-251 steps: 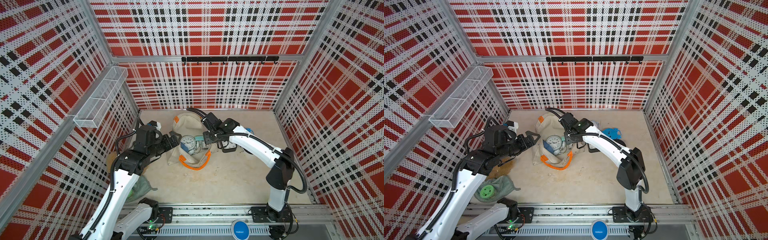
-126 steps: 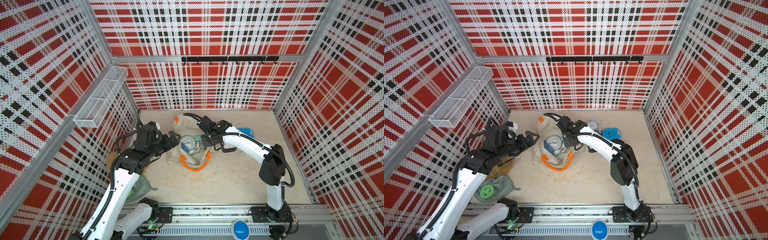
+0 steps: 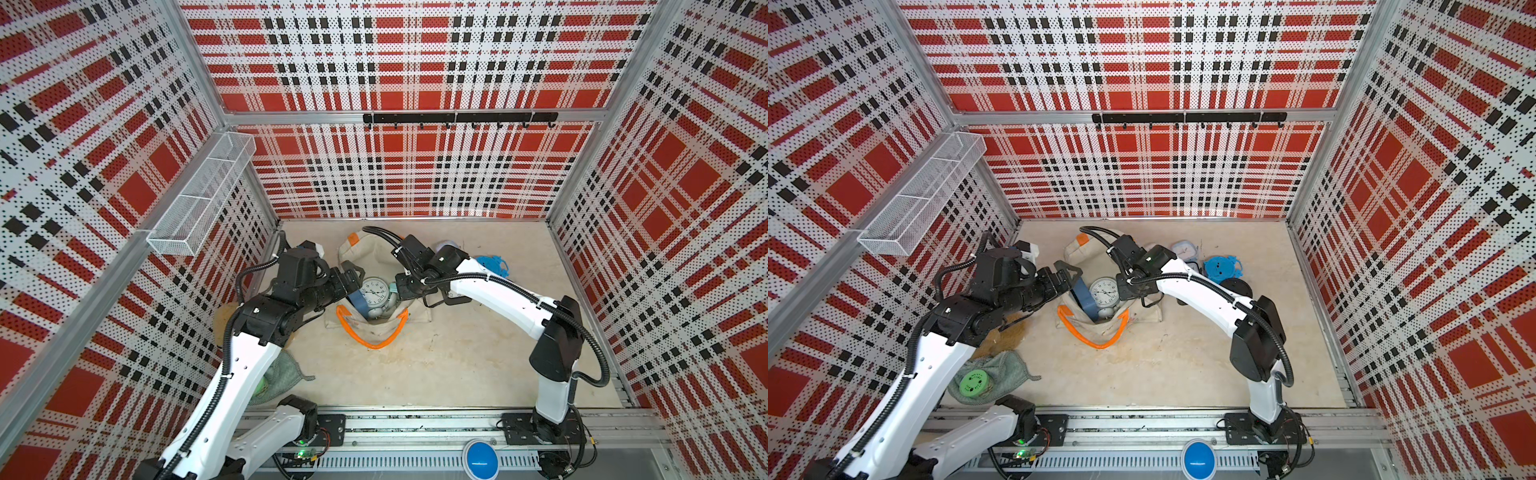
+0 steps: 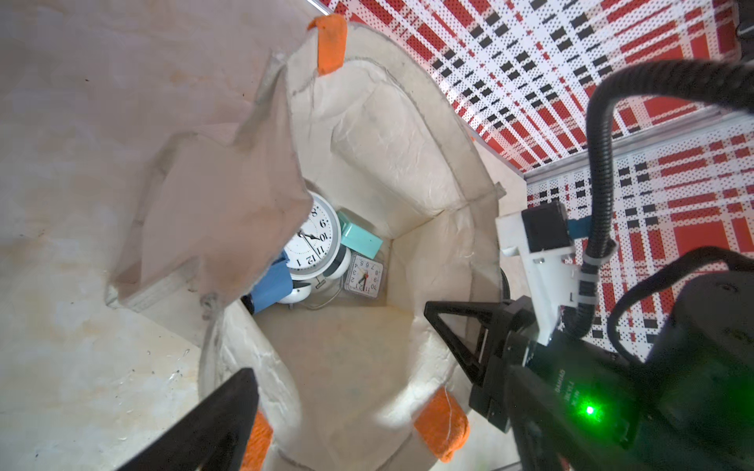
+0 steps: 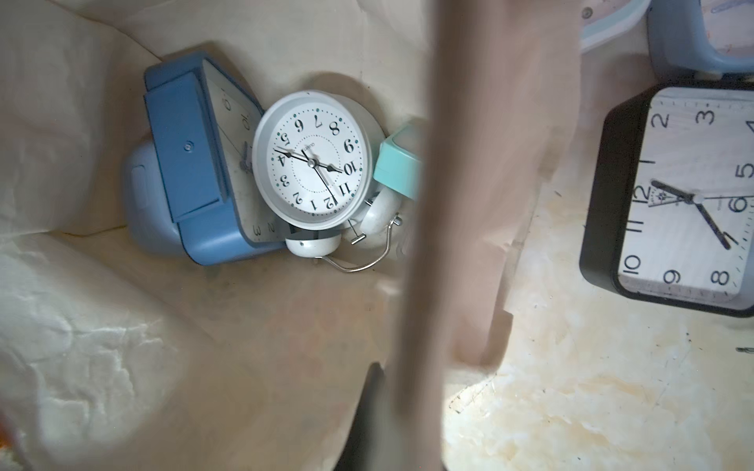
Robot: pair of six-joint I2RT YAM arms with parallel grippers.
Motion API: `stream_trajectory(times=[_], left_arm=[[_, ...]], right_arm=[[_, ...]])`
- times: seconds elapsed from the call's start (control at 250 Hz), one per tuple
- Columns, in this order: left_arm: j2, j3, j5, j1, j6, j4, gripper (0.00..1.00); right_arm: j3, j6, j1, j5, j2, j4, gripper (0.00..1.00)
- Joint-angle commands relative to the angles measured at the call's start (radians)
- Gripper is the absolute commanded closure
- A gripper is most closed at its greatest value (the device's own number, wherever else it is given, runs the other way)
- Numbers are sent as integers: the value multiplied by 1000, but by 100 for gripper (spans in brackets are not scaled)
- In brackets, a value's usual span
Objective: Take the alarm clock out of the canvas bag
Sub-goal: Pick up the alarm from the canvas bag.
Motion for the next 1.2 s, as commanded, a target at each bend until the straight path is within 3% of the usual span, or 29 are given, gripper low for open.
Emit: stream_trajectory(times=[0.0,0.224,0.372,0.568,0.628,0.716,0.784,0.944,1.072,1.192], left_arm=[[25,38,-17,-35,-10,10,3],[100,40,-31,-143,-40,36,7],[137,22,-106,-230,-118,46,10],[133,-40,-209,-327,-224,95,11],[134,-58,-228,-344,-246,94,11],[119,-101,-233,-350,-289,93,16],[94,-133,-244,-359,-320,93,19],[14,-189,-284,-387,-374,68,25],[-39,-246,-286,-391,-399,54,27],[-78,-299,-285,-391,-420,55,28]], right_arm=[[-68,12,-10,77,-62,20,96],[-275,24,-69,142,-131,83,97],[-396,46,-85,182,-172,136,96],[-554,91,-132,181,-234,215,86],[-570,91,-148,164,-241,232,78],[-543,78,-156,144,-239,231,67],[-501,71,-154,125,-245,222,53],[-378,16,-144,87,-293,236,41],[-218,-56,-90,63,-296,222,42],[13,-104,-8,57,-201,121,44]])
